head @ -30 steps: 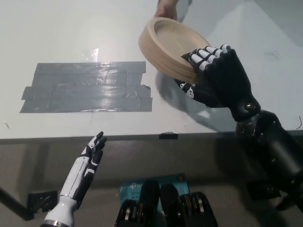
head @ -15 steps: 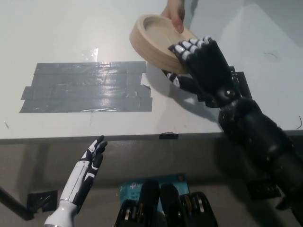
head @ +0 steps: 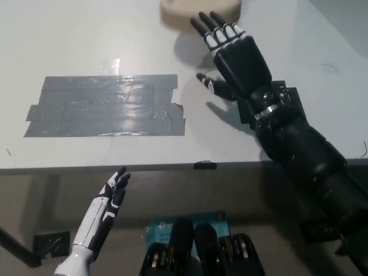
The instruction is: A stack of plates is kept in the middle of the desk close to the robot and the robot grabs the stack with its right hand, picks it up and hands it to a person.
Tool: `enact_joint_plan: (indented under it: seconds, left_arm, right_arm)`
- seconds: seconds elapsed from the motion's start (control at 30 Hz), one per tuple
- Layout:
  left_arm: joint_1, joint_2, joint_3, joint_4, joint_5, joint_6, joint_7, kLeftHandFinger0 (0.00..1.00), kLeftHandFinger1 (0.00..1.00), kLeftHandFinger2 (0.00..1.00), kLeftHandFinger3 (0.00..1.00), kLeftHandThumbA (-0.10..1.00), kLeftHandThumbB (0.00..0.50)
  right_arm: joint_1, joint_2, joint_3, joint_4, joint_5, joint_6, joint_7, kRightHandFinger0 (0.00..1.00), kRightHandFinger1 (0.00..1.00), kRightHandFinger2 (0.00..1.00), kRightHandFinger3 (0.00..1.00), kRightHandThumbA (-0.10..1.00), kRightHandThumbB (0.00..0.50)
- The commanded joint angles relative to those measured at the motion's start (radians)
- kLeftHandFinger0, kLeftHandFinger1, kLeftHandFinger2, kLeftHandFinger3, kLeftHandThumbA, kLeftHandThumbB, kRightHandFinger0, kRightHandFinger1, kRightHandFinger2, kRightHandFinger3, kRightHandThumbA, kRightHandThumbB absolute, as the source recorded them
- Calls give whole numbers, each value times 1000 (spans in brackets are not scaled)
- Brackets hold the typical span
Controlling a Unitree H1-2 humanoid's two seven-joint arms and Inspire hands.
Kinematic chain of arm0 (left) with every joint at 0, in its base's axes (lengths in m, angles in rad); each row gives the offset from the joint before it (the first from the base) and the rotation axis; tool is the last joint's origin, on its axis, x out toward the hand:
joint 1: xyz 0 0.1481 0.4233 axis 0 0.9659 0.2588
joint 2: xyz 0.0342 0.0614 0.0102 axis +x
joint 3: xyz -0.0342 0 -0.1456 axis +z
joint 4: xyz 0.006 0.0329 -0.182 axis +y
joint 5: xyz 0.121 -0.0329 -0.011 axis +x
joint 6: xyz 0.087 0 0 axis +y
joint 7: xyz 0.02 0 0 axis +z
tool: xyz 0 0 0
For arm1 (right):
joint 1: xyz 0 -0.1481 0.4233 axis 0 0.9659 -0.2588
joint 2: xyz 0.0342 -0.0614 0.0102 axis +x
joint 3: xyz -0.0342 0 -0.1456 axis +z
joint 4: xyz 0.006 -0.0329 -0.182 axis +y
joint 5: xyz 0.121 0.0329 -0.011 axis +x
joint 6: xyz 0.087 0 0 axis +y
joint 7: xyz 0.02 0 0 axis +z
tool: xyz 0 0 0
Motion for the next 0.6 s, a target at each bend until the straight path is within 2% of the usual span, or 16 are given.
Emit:
enact_joint_plan:
  seconds: [0.0, 0.07, 0.1, 0.2, 0.23, 0.3, 0.33, 0.37, 0.4, 0.57]
  left_arm:
    - [-11, 9, 1, -44, 6, -19, -6, 1000, 1000, 1000, 1000, 1000, 0]
    - [-12, 9, 1, -44, 11, -20, -4, 1000, 1000, 1000, 1000, 1000, 0]
    - [-13, 8, 0, -40, 13, -20, -2, 1000, 1000, 1000, 1000, 1000, 0]
    - [-11, 8, -1, -41, 16, -20, -2, 1000, 1000, 1000, 1000, 1000, 0]
    - [-16, 8, 1, -43, 12, -17, -3, 1000, 1000, 1000, 1000, 1000, 0]
    - [-19, 8, 3, -46, 5, -12, -6, 1000, 1000, 1000, 1000, 1000, 0]
    - [-26, 7, 6, -41, 2, -17, -4, 1000, 1000, 1000, 1000, 1000, 0]
    - [-28, 6, 6, -40, 1, -19, -3, 1000, 1000, 1000, 1000, 1000, 0]
    - [-29, 7, 7, -41, 4, -17, -2, 1000, 1000, 1000, 1000, 1000, 0]
    - [-37, 5, 7, -34, 10, -25, 3, 1000, 1000, 1000, 1000, 1000, 0]
  right_arm:
    - [49, -26, -51, -285, 132, 102, 320, 1000, 1000, 1000, 1000, 835, 500]
    - [81, -43, -65, -349, 156, 82, 324, 1000, 1000, 1000, 1000, 841, 500]
    - [115, -64, -78, -429, 169, 85, 346, 1000, 1000, 1000, 1000, 928, 500]
    - [161, -85, -97, -536, 183, 98, 386, 1000, 1000, 1000, 1000, 960, 500]
    - [210, -112, -116, -673, 199, 111, 419, 1000, 1000, 1000, 1000, 981, 500]
    - [261, -135, -135, -807, 212, 115, 440, 1000, 1000, 1000, 1000, 990, 500]
    - [294, -145, -150, -900, 237, 120, 456, 1000, 1000, 1000, 1000, 936, 500]
    - [301, -147, -155, -923, 244, 121, 462, 1000, 1000, 1000, 1000, 932, 500]
    - [354, -164, -169, -1051, 268, 124, 469, 1000, 1000, 1000, 1000, 942, 500]
    - [512, -201, -227, -1342, 347, 133, 452, 1000, 1000, 1000, 1000, 947, 484]
